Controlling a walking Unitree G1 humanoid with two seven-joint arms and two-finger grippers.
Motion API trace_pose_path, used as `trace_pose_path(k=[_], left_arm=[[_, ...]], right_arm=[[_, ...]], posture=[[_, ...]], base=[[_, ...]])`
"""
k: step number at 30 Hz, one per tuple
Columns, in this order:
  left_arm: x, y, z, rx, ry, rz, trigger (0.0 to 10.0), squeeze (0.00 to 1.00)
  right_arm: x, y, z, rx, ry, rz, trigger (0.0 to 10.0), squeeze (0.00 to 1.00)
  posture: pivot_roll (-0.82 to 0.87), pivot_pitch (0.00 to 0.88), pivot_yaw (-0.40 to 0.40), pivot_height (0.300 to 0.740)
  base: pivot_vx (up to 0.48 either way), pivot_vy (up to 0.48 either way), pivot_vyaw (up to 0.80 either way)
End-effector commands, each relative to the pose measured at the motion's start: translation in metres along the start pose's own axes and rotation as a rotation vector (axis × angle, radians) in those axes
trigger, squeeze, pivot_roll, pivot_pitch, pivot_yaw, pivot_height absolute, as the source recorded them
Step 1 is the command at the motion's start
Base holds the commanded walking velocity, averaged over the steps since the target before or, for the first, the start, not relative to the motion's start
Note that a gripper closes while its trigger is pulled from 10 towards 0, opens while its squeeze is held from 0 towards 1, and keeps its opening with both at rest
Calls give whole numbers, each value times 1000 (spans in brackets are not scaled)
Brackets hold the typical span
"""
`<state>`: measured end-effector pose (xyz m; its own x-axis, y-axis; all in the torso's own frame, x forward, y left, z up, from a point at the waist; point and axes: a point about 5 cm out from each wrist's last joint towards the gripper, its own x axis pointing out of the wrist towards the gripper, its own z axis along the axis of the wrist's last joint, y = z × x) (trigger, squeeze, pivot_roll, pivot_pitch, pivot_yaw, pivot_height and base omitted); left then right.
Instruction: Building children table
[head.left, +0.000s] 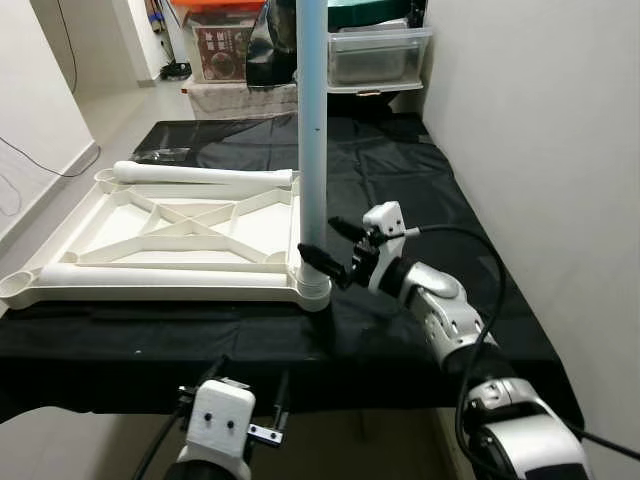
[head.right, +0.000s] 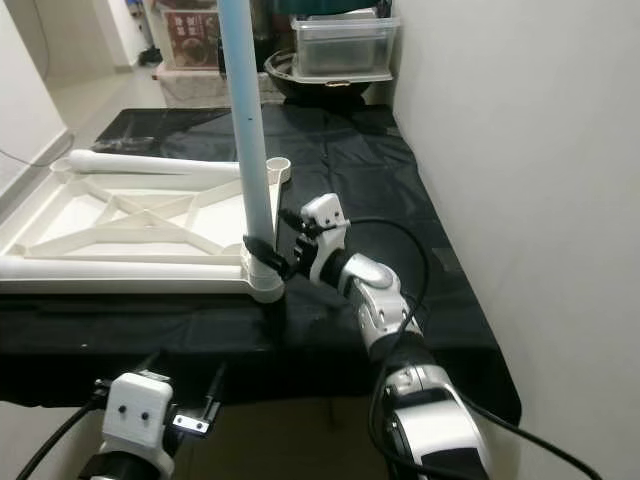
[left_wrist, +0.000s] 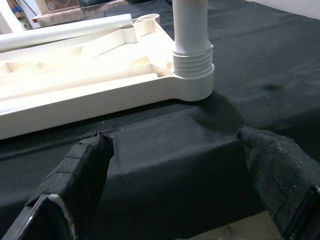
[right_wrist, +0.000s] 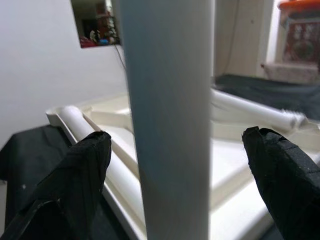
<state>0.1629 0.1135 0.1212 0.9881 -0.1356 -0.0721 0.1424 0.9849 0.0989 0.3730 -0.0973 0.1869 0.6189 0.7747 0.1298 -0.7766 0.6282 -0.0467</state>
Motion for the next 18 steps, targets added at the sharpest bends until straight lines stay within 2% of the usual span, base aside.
trace_pose_path(k=[1,18], left_arm=[[-1,1,-3,13,19,3,10000,0],[-1,-2,-1,10,16,8,10000,0]], right_arm=[[2,2,-4,-3,14,8,10000,0],[30,13,2,6,8,48,10000,0]], posture=[[98,72,-10,740],[101,79,-26,740]], base=[[0,0,0],[0,0,0]])
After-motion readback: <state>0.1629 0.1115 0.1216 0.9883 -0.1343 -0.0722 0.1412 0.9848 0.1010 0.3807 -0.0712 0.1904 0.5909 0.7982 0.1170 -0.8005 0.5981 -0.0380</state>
